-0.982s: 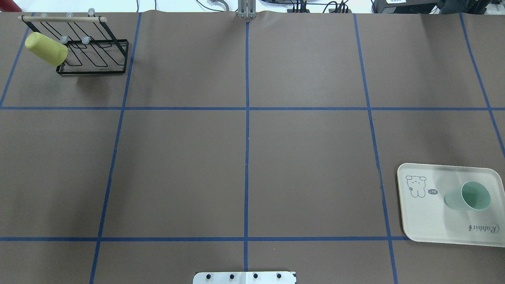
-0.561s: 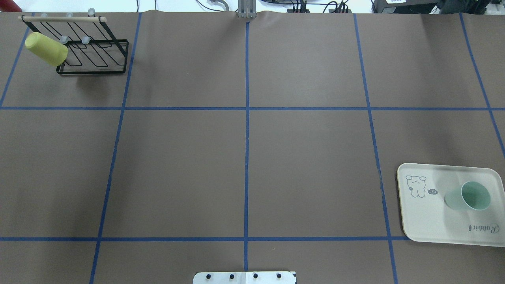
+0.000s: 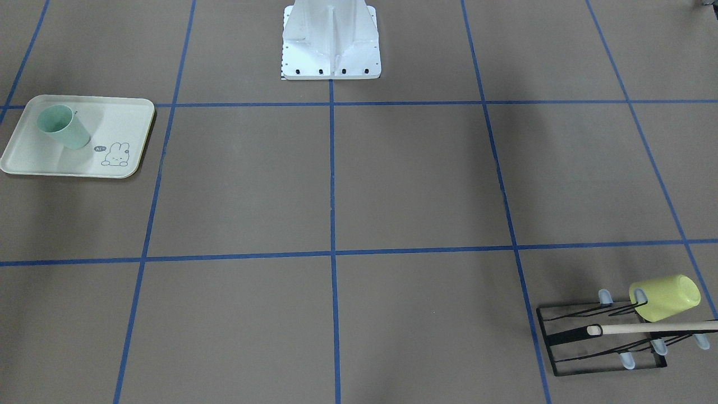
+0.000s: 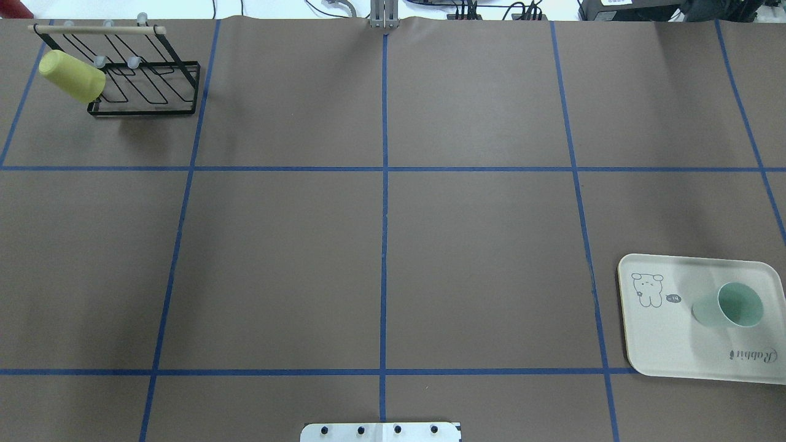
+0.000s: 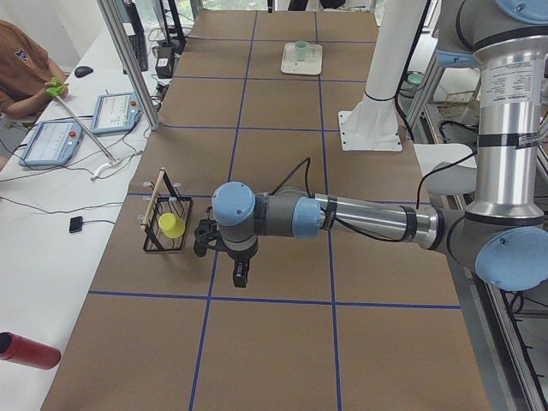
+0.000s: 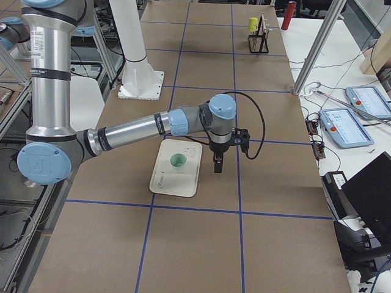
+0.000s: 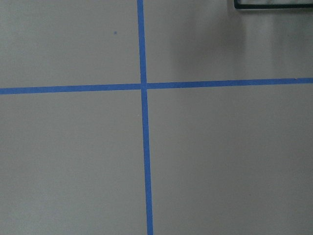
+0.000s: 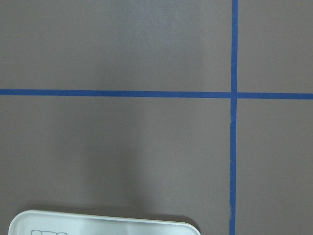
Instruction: Left arm grabs green cup and hands to right arm on tray
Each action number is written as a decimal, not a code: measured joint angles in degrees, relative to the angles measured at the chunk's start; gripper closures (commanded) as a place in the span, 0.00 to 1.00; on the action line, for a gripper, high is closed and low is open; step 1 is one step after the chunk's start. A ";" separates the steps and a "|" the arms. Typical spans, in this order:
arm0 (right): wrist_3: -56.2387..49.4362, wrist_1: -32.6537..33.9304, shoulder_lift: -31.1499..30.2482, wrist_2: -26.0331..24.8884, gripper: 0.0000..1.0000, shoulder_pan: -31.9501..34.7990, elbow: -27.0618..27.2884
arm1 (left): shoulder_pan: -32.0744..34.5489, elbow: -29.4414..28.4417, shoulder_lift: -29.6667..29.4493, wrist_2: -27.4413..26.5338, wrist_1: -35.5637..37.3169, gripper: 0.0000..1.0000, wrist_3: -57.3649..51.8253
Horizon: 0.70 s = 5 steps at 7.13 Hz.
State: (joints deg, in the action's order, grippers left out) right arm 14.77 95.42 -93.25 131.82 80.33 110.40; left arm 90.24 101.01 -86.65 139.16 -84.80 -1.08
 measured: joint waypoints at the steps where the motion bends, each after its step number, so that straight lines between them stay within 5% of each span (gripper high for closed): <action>1: 0.02 -0.01 -0.03 -0.04 0.00 0.00 0.05 | 0.00 0.03 -0.01 -0.02 -0.01 0.00 0.02; 5: 0.09 -0.05 -0.20 -0.45 0.00 0.02 0.17 | -0.02 0.06 -0.01 -0.09 -0.02 0.00 0.03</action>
State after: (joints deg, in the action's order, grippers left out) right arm 14.85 95.36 -93.45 131.37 80.35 110.57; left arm 90.22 101.07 -86.66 139.07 -84.81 -1.05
